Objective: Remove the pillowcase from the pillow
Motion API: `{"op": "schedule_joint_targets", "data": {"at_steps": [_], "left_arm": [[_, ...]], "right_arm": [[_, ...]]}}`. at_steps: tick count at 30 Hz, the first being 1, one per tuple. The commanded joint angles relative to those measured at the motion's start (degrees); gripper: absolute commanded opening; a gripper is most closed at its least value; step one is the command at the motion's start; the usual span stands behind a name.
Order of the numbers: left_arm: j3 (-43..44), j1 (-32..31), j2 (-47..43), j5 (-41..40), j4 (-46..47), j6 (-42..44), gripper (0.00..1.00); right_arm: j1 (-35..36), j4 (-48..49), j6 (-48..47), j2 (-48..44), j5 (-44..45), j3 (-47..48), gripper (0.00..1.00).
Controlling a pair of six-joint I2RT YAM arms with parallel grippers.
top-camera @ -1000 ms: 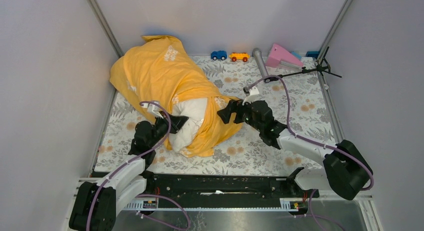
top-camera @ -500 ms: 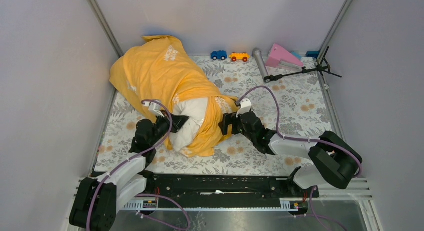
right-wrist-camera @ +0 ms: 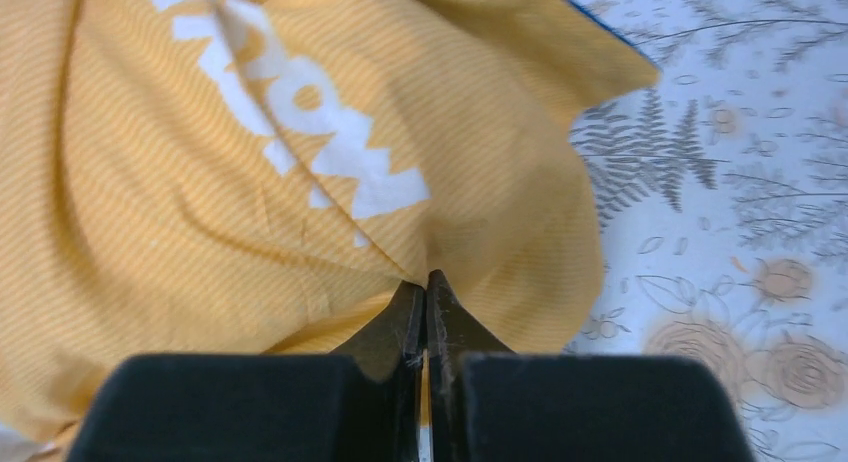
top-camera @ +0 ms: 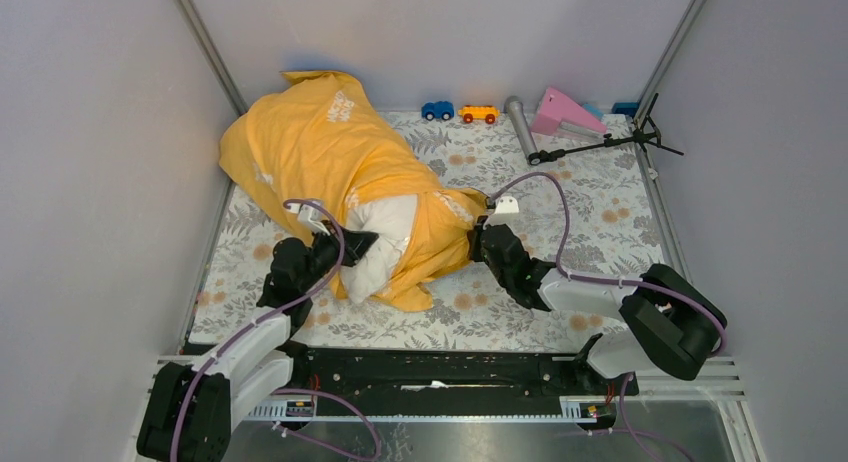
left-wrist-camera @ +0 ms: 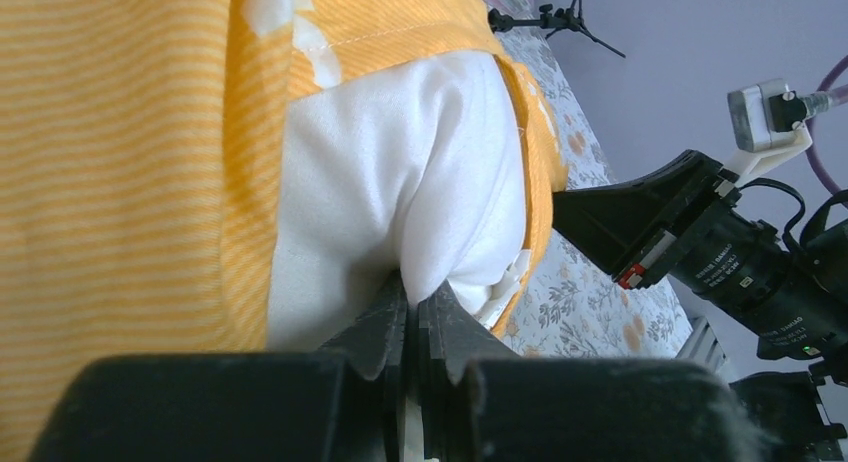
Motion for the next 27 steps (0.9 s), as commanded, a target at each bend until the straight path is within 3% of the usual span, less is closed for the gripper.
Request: {"op": "schedule_joint_targets", "data": {"at_steps": [1,7,11,15,19,23,24,25,27], "left_arm": [[2.17,-0.2,-4.77,-8.12,-6.72,1.88,0.0],[-0.05,-0.2,-20.21,-22.02,-16.29,1.47,0.0],[-0.98,-0.2,-29.02,-29.86,-22.26,0.23,0.0],[-2.58,-0.2,-35.83,-32.41,-23.68,-0.47,0.0],[-4.71,-0.2,-35.74,-22.65,-14.48,1.05,0.0],[-3.8,-0.27,-26.12,-5.88,-2.93,1.62,0.0],[-3.58,-0.36,-23.25,-2.89,0.01,1.25,0.0],[-3.23,-0.51,-20.19,-0.24,2.33,1.09,0.0],[-2.26,-1.15,-15.31,2.06,4.64,1.15,0.1]], "right_arm": [[-1.96,-3.96,4.25,-2.66,14.32,-0.41,0.0],[-15.11,-8.8,18.5,-3.7,7.81,-4.09,0.0],[-16.4,-9.67,20.7,-5.1,10.91,-5.47,0.0],[-16.4,-8.48,20.31,-5.06,10.88,-5.92,0.0],[-16.41,-4.48,16.41,-3.17,2.31,-4.99,0.0],[-16.4,-3.95,12.62,-1.24,-3.58,-2.84,0.0],[-16.43,-3.63,11.73,-0.74,-5.72,-2.43,0.03],[-16.4,-2.96,10.11,-0.29,-8.7,-1.94,0.2],[-16.36,-0.98,7.26,0.29,-14.96,-1.49,0.67]]}}
